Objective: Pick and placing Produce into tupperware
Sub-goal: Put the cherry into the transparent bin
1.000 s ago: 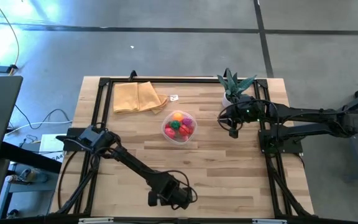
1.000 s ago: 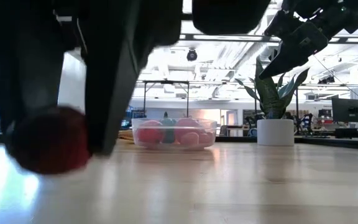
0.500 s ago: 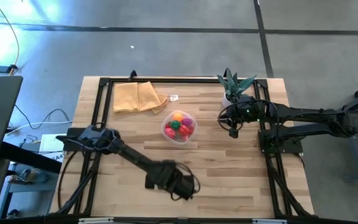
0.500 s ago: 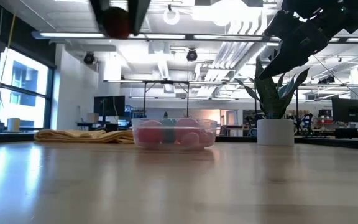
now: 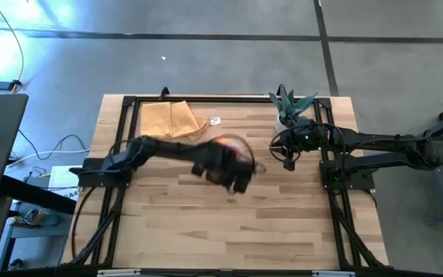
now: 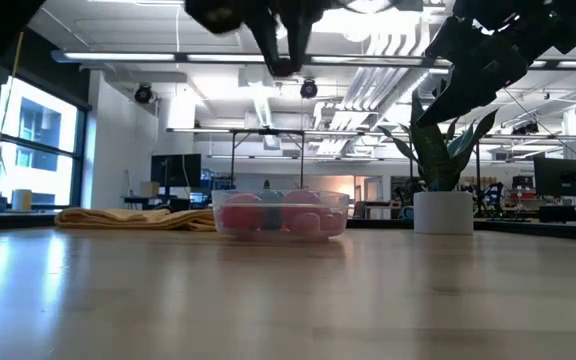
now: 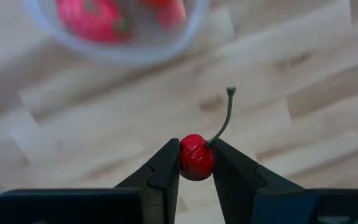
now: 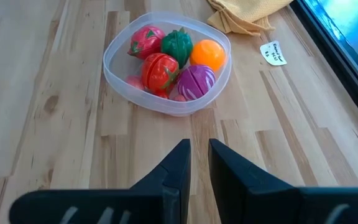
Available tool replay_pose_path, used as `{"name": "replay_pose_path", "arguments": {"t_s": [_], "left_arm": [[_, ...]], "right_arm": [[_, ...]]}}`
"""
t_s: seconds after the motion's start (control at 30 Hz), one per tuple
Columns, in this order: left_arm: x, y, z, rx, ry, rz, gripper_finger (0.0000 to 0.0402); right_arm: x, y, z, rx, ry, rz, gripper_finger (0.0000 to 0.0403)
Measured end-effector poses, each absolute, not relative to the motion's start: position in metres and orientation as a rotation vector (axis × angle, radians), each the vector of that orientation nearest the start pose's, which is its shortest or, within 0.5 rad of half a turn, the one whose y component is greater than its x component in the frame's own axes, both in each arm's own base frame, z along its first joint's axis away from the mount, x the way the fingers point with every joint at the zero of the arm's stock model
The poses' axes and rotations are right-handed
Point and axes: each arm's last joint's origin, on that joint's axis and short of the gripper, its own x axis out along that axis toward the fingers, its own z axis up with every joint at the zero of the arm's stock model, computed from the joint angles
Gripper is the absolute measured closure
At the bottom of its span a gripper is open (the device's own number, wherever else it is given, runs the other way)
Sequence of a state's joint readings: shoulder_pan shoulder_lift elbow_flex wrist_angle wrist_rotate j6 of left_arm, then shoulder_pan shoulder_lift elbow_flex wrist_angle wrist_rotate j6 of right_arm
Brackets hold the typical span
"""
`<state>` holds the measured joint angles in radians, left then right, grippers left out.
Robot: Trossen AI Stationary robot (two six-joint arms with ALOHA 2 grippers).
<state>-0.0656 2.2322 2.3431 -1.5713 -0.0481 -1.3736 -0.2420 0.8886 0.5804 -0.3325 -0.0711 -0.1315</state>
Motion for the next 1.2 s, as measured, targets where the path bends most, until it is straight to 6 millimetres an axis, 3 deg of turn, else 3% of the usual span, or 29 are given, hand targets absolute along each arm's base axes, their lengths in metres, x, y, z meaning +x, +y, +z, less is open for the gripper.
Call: {"name": "replay_pose_path", "arguments": {"t_s": [0.2,0.43,0.67,1.2], "left_arm": [[0.43,0.033,0.299,-0.953,1.239,0.926,0.0323],[0.43,0.07,0.287,-0.928,1.288,0.911,0.0323],[0.426,0.081,0.255,-0.983,1.406,0.909,0.0323],[0.434,0.081,0.206,-0.962,1.403,0.819,0.0323]], "right_arm": [[0.178,-0.042,0.234,-0.027,0.642,-0.123,0.0357],[0.178,-0.042,0.233,-0.027,0.643,-0.123,0.0357],[0.178,-0.042,0.234,-0.027,0.643,-0.123,0.0357],[0.178,-0.042,0.233,-0.027,0.643,-0.123,0.0357]]}}
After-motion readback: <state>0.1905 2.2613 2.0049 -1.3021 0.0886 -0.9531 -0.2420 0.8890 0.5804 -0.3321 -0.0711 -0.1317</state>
